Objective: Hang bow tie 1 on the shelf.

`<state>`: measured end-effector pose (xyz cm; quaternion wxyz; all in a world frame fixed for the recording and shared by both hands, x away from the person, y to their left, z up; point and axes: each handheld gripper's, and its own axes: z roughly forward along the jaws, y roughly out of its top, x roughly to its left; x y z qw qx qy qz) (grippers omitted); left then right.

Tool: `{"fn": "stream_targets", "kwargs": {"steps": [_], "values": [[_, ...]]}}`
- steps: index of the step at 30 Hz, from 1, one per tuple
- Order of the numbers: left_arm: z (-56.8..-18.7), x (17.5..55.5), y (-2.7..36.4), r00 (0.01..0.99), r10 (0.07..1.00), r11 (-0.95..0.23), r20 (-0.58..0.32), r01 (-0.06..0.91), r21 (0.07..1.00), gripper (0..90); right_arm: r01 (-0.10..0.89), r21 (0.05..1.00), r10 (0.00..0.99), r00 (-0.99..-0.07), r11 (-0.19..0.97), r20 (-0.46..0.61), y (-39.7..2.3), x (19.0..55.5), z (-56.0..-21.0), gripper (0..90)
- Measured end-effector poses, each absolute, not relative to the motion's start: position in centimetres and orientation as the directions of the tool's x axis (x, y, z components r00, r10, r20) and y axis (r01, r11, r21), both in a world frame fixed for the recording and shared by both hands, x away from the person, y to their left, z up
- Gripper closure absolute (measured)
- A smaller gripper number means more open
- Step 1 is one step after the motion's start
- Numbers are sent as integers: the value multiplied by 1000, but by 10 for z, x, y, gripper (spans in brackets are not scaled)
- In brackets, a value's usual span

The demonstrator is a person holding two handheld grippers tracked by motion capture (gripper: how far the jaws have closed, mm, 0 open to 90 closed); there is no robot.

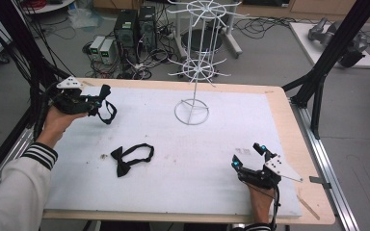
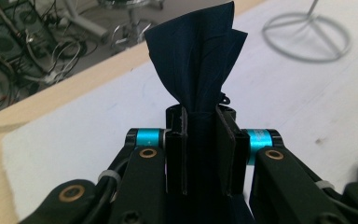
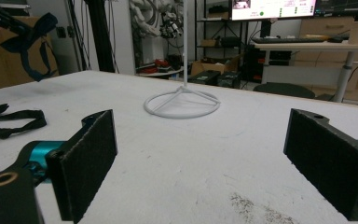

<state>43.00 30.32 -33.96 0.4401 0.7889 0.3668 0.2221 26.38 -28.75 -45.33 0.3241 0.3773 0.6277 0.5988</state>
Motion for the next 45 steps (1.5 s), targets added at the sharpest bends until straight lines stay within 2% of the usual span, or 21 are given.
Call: {"fn": "stream_targets", "kwargs": {"steps": [21,45], "values": [[-313,430,261,669,743,-264,4,287,921,752,91,996,862,-504,-5,51,-287,264,-453,88],[-284,430,210,737,676,-242,7,213,946,752,88,996,862,-506,-3,47,-287,264,-453,88]]}}
